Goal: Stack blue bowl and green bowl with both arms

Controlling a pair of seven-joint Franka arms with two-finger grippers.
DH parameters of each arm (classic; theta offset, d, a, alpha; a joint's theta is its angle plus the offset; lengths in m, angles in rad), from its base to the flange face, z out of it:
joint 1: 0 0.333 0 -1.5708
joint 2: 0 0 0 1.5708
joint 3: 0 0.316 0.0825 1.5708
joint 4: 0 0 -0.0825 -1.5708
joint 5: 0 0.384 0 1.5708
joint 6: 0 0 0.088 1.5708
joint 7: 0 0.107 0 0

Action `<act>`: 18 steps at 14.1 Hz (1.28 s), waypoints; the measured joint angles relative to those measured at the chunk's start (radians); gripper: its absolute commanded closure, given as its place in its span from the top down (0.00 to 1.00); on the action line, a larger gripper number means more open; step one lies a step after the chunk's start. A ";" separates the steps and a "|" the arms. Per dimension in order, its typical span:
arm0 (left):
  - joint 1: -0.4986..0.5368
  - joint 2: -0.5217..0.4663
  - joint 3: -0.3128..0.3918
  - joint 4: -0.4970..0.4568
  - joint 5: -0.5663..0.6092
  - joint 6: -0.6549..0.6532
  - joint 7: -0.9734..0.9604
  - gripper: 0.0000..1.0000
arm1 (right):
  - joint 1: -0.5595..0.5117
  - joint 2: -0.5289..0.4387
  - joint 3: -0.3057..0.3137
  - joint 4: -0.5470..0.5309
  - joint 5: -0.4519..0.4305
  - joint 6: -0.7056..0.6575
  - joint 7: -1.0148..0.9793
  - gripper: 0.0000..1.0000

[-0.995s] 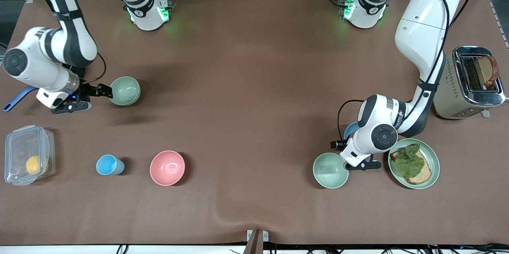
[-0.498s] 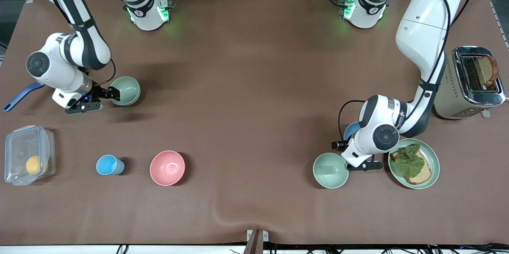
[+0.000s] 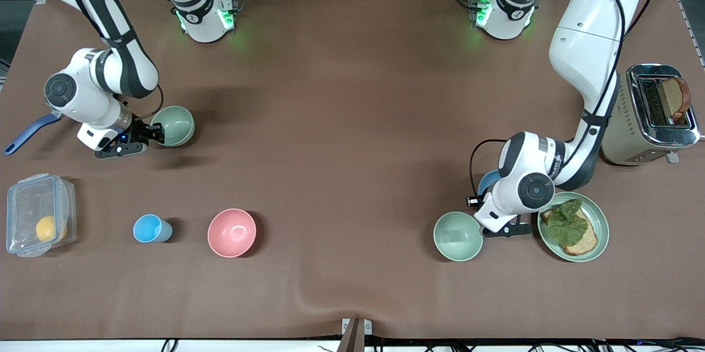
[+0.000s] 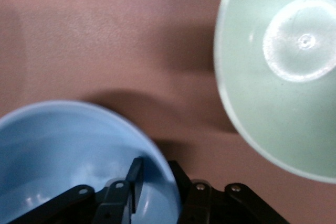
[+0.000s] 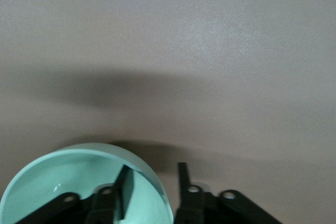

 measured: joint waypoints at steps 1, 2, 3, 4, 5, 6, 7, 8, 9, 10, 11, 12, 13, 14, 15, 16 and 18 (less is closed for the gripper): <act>0.000 -0.002 0.000 0.000 0.000 0.000 -0.007 0.00 | 0.000 0.000 0.000 -0.003 0.000 0.002 -0.001 0.00; 0.000 -0.006 0.001 0.001 0.000 -0.003 -0.018 0.00 | 0.001 0.000 0.000 -0.004 0.000 0.002 -0.002 0.00; -0.001 -0.012 0.002 0.001 0.000 -0.008 -0.026 0.00 | 0.003 -0.005 0.001 -0.003 0.000 -0.006 -0.003 0.00; -0.002 -0.013 0.002 0.001 0.000 -0.009 -0.031 0.00 | 0.005 -0.015 0.003 0.000 0.000 -0.026 -0.003 0.00; -0.003 -0.011 0.002 0.001 0.001 -0.007 -0.042 0.00 | 0.006 -0.021 0.004 0.006 0.000 -0.053 -0.003 0.00; -0.004 -0.011 0.002 0.001 0.005 -0.007 -0.064 0.00 | 0.007 -0.025 0.005 0.019 0.000 -0.100 -0.002 0.00; -0.005 -0.011 0.002 0.001 0.006 -0.005 -0.089 0.00 | 0.007 -0.030 0.007 0.039 0.001 -0.160 0.000 0.00; -0.005 -0.010 0.002 0.001 0.007 -0.004 -0.112 0.00 | 0.008 -0.037 0.010 0.066 0.004 -0.228 0.006 0.00; -0.005 -0.010 0.002 0.002 0.007 -0.003 -0.137 0.00 | 0.009 -0.047 0.017 0.093 0.013 -0.290 0.020 0.00; -0.006 -0.010 0.002 0.002 0.007 -0.001 -0.167 0.00 | 0.014 -0.061 0.027 0.120 0.023 -0.345 0.046 0.00; -0.008 -0.011 0.001 0.004 0.007 -0.002 -0.203 0.00 | 0.020 -0.075 0.041 0.139 0.029 -0.385 0.081 0.00; -0.014 -0.012 0.000 0.004 0.007 -0.008 -0.238 0.00 | 0.027 -0.091 0.061 0.148 0.035 -0.408 0.126 0.00; -0.023 -0.015 -0.001 0.005 0.007 -0.019 -0.274 0.00 | 0.032 -0.105 0.092 0.152 0.044 -0.420 0.189 0.00; -0.031 -0.023 -0.002 0.007 0.007 -0.039 -0.312 0.00 | 0.035 -0.116 0.133 0.153 0.059 -0.428 0.269 0.00; -0.039 -0.042 -0.004 0.005 0.007 -0.071 -0.348 0.00 | 0.038 -0.124 0.187 0.155 0.074 -0.429 0.359 0.00; -0.048 -0.072 -0.007 -0.004 0.007 -0.098 -0.375 0.00 | 0.041 -0.129 0.248 0.159 0.085 -0.429 0.458 0.00; -0.063 -0.161 -0.010 -0.060 0.007 -0.129 -0.424 0.00 | 0.052 -0.135 0.363 0.175 0.105 -0.428 0.646 0.00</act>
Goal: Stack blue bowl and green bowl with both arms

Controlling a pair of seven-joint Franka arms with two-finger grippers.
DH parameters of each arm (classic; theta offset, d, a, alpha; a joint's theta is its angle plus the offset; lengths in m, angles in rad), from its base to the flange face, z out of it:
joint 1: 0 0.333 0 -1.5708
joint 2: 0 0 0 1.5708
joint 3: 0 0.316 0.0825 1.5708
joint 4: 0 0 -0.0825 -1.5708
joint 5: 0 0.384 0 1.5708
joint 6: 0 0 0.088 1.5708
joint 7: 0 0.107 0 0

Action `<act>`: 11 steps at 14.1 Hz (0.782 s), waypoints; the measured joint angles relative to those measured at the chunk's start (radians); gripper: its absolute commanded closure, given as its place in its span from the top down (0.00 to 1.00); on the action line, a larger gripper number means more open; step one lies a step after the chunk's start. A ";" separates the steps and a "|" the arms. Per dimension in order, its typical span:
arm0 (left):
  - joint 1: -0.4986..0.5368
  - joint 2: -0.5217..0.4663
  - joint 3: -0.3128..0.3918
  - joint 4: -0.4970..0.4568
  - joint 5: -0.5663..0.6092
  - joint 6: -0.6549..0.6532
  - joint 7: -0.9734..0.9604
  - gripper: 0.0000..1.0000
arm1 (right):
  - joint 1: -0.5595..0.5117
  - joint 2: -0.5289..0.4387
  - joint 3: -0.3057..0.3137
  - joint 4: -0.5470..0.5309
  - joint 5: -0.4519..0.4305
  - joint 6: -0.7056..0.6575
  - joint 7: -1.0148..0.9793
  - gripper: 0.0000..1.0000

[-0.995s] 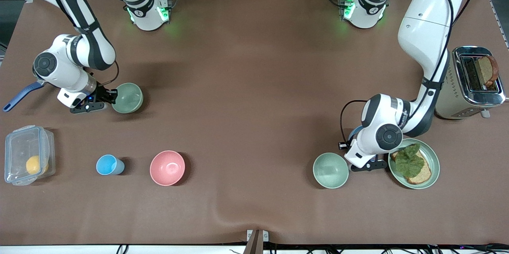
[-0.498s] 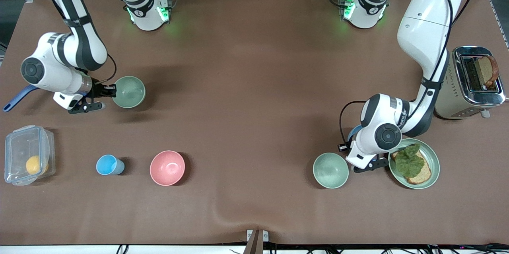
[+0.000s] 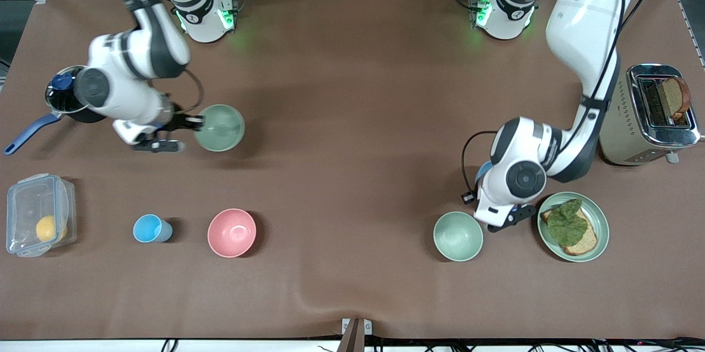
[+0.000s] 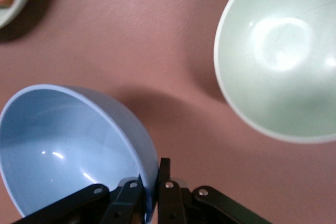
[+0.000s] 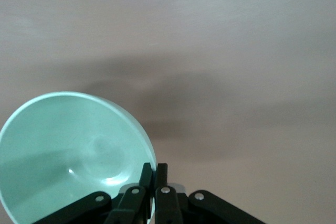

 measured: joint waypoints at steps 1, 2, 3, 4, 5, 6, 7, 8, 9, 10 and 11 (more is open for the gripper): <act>-0.008 -0.046 -0.002 -0.036 0.000 -0.005 -0.024 0.00 | 0.003 -0.001 0.050 0.012 0.013 0.001 0.080 0.00; -0.018 -0.085 -0.002 -0.068 0.000 -0.006 -0.053 0.00 | 0.004 -0.001 0.099 0.024 0.021 0.005 0.163 0.00; -0.031 -0.114 -0.004 -0.093 0.000 -0.006 -0.089 0.00 | 0.005 -0.001 0.146 0.035 0.026 0.018 0.245 0.00; -0.046 -0.134 -0.007 -0.109 0.000 -0.006 -0.134 0.00 | 0.008 0.000 0.188 0.039 0.029 0.039 0.317 0.00; -0.063 -0.143 -0.011 -0.116 0.000 -0.006 -0.183 0.00 | 0.013 0.003 0.220 0.039 0.030 0.062 0.381 0.00; -0.083 -0.145 -0.014 -0.117 0.000 -0.006 -0.229 0.00 | 0.021 0.008 0.247 0.038 0.030 0.082 0.440 0.00; -0.102 -0.144 -0.016 -0.116 0.000 -0.004 -0.268 0.00 | 0.032 0.017 0.265 0.038 0.030 0.106 0.491 0.00; -0.118 -0.142 -0.016 -0.109 0.000 -0.001 -0.304 0.00 | 0.047 0.029 0.277 0.038 0.030 0.133 0.541 0.00; -0.131 -0.139 -0.017 -0.097 0.000 -0.001 -0.339 0.00 | 0.068 0.043 0.283 0.038 0.030 0.163 0.590 0.00; -0.143 -0.134 -0.017 -0.080 0.000 -0.001 -0.372 0.00 | 0.093 0.059 0.286 0.038 0.030 0.197 0.640 0.00; -0.154 -0.129 -0.017 -0.065 0.000 -0.001 -0.399 0.00 | 0.121 0.076 0.288 0.038 0.030 0.230 0.687 0.00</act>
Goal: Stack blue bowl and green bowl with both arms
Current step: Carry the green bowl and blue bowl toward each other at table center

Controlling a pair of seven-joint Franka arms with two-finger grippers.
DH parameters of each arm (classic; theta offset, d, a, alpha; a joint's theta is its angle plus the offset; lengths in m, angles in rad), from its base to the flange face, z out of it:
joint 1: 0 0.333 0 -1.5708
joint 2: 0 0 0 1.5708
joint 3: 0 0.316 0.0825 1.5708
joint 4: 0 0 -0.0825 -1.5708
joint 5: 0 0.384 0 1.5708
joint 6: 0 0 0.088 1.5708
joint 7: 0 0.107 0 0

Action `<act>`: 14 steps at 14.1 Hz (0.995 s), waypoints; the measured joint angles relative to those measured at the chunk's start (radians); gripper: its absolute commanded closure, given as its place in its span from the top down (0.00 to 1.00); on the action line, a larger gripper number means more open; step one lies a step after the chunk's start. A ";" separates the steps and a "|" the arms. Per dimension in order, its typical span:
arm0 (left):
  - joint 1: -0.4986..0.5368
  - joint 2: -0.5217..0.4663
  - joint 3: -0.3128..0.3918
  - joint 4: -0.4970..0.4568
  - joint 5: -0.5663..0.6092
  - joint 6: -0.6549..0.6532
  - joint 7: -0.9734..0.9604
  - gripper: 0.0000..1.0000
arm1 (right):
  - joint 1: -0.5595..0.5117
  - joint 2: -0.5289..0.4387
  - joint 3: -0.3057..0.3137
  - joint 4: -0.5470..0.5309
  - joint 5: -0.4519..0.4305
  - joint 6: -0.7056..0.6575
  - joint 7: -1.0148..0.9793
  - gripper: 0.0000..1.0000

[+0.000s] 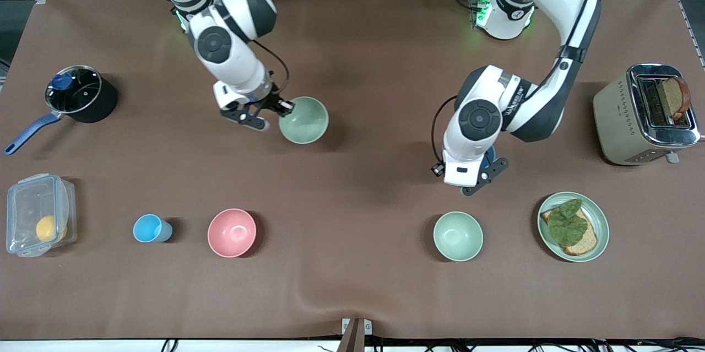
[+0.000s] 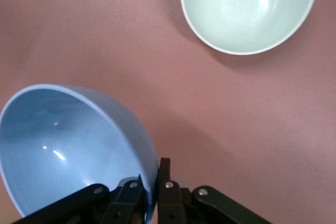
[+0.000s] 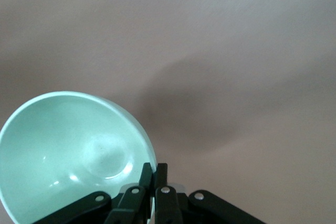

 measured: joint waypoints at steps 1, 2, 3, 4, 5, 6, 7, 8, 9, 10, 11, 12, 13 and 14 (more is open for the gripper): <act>-0.012 0.004 0.000 0.011 0.000 0.000 -0.026 0.00 | 0.028 0.018 0.001 0.000 0.000 0.029 0.041 0.00; -0.023 0.008 -0.001 0.017 0.000 0.000 -0.049 0.00 | 0.053 0.032 0.002 0.000 -0.001 0.051 0.072 0.00; -0.033 0.011 -0.001 0.021 -0.003 0.000 -0.072 0.00 | 0.075 0.045 0.002 0.000 -0.004 0.071 0.102 0.00; -0.042 0.016 -0.001 0.025 -0.008 0.000 -0.098 0.00 | 0.094 0.058 0.002 0.000 -0.015 0.092 0.136 0.00; -0.051 0.023 -0.001 0.034 -0.020 -0.001 -0.125 0.00 | 0.110 0.072 0.002 0.000 -0.039 0.112 0.175 0.00; -0.058 0.031 -0.001 0.047 -0.031 -0.012 -0.150 0.00 | 0.123 0.089 0.002 0.000 -0.080 0.131 0.225 0.00; -0.063 0.043 -0.001 0.065 -0.037 -0.036 -0.174 0.00 | 0.135 0.108 0.002 -0.001 -0.130 0.153 0.281 0.00; -0.068 0.057 -0.001 0.083 -0.039 -0.058 -0.200 0.00 | 0.148 0.131 0.002 -0.001 -0.180 0.175 0.337 0.00; -0.075 0.070 -0.001 0.097 -0.039 -0.073 -0.228 0.00 | 0.160 0.153 0.002 -0.001 -0.230 0.194 0.392 0.00; -0.083 0.081 -0.001 0.108 -0.039 -0.079 -0.253 0.00 | 0.169 0.174 0.002 -0.001 -0.276 0.206 0.444 0.00; -0.090 0.089 -0.001 0.114 -0.040 -0.081 -0.278 0.00 | 0.176 0.190 0.002 0.000 -0.314 0.214 0.486 0.00; -0.097 0.094 -0.001 0.118 -0.040 -0.082 -0.304 0.00 | 0.180 0.203 0.003 0.002 -0.338 0.220 0.516 0.00; -0.105 0.096 -0.002 0.121 -0.041 -0.082 -0.336 0.00 | 0.182 0.212 0.003 0.006 -0.349 0.221 0.530 0.27; -0.117 0.096 -0.003 0.124 -0.043 -0.083 -0.379 0.00 | 0.182 0.217 0.002 0.012 -0.352 0.221 0.539 0.89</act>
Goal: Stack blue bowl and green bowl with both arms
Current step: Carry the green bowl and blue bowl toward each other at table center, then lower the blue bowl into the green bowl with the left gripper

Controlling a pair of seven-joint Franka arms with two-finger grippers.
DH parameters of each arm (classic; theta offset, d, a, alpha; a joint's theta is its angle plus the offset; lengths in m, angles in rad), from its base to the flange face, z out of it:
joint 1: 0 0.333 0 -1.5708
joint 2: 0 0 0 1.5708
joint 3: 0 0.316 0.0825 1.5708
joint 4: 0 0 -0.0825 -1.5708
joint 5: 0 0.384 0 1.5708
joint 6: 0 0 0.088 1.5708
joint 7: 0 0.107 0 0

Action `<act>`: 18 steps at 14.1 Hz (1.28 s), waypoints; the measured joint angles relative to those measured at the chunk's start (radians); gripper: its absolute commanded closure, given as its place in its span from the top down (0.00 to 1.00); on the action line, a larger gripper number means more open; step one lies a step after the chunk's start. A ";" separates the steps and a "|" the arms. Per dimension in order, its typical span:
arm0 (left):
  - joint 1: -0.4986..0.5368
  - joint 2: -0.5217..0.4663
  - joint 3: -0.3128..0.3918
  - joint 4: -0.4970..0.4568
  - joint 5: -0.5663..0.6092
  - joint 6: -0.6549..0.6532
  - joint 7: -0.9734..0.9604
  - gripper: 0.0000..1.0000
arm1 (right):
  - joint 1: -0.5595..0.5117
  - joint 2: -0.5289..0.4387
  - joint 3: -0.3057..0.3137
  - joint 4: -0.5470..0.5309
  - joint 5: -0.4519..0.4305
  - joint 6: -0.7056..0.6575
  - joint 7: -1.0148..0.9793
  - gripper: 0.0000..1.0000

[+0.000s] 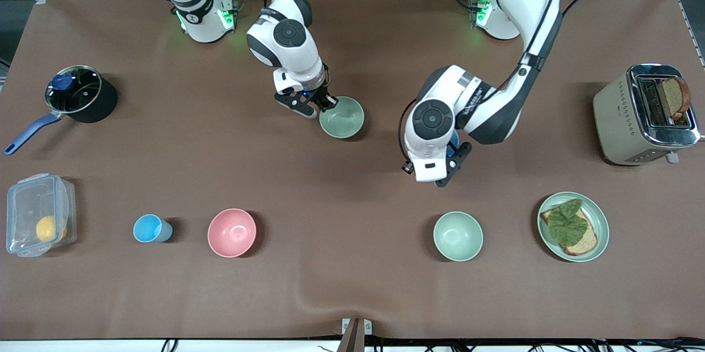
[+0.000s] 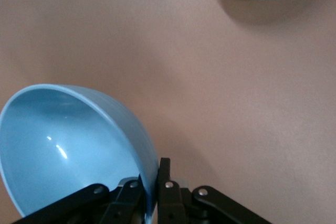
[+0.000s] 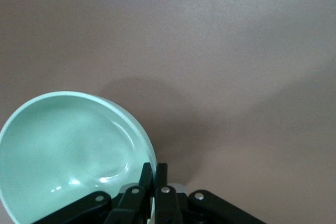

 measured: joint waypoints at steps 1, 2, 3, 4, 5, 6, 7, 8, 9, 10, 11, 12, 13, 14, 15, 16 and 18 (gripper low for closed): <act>-0.015 0.000 0.000 0.005 -0.004 -0.001 -0.050 0.00 | 0.000 0.005 0.000 0.009 0.000 0.000 0.012 1.00; -0.031 0.000 -0.001 0.010 -0.009 -0.003 -0.094 0.00 | 0.000 0.010 -0.002 0.021 0.000 -0.001 0.034 1.00; -0.046 0.000 -0.001 0.013 -0.018 -0.004 -0.129 0.00 | 0.000 0.016 -0.003 0.036 0.000 -0.003 0.060 1.00; -0.061 0.000 -0.001 0.016 -0.034 -0.005 -0.156 0.00 | 0.000 0.023 -0.004 0.052 0.000 -0.007 0.075 1.00; -0.072 0.000 -0.001 0.018 -0.051 -0.006 -0.170 0.00 | -0.001 0.026 -0.005 0.066 0.000 -0.014 0.083 1.00; -0.081 0.000 -0.001 0.019 -0.068 -0.006 -0.179 0.00 | -0.004 0.026 -0.006 0.079 0.000 -0.033 0.088 1.00; -0.090 0.001 -0.001 0.019 -0.076 -0.007 -0.192 0.00 | -0.011 0.026 -0.007 0.096 0.000 -0.071 0.092 1.00; -0.101 0.002 -0.001 0.019 -0.080 -0.007 -0.210 0.00 | -0.020 0.026 -0.007 0.116 0.000 -0.121 0.094 1.00; -0.111 0.005 -0.001 0.019 -0.089 -0.006 -0.227 0.00 | -0.029 0.026 -0.007 0.137 0.001 -0.167 0.096 1.00; -0.122 0.007 -0.001 0.019 -0.105 -0.005 -0.238 0.00 | -0.040 0.026 -0.007 0.152 0.005 -0.197 0.098 1.00; -0.133 0.011 -0.001 0.019 -0.119 -0.001 -0.254 0.00 | -0.054 0.026 -0.007 0.161 0.018 -0.213 0.099 1.00; -0.143 0.014 -0.001 0.020 -0.125 0.008 -0.279 0.00 | -0.068 0.026 -0.006 0.166 0.040 -0.225 0.099 1.00; -0.152 0.018 -0.001 0.021 -0.126 0.019 -0.304 0.00 | -0.084 0.026 -0.007 0.168 0.070 -0.236 0.099 1.00; -0.161 0.024 -0.001 0.022 -0.126 0.036 -0.326 0.00 | -0.102 0.026 -0.007 0.169 0.106 -0.241 0.100 1.00; -0.169 0.031 -0.001 0.022 -0.126 0.057 -0.348 0.00 | -0.122 0.026 -0.007 0.169 0.150 -0.245 0.100 1.00; -0.178 0.040 -0.001 0.023 -0.126 0.080 -0.369 0.00 | -0.144 0.026 -0.009 0.169 0.200 -0.249 0.099 1.00; -0.196 0.062 -0.001 0.031 -0.126 0.127 -0.411 0.00 | -0.184 0.038 -0.011 0.166 0.320 -0.240 0.096 1.00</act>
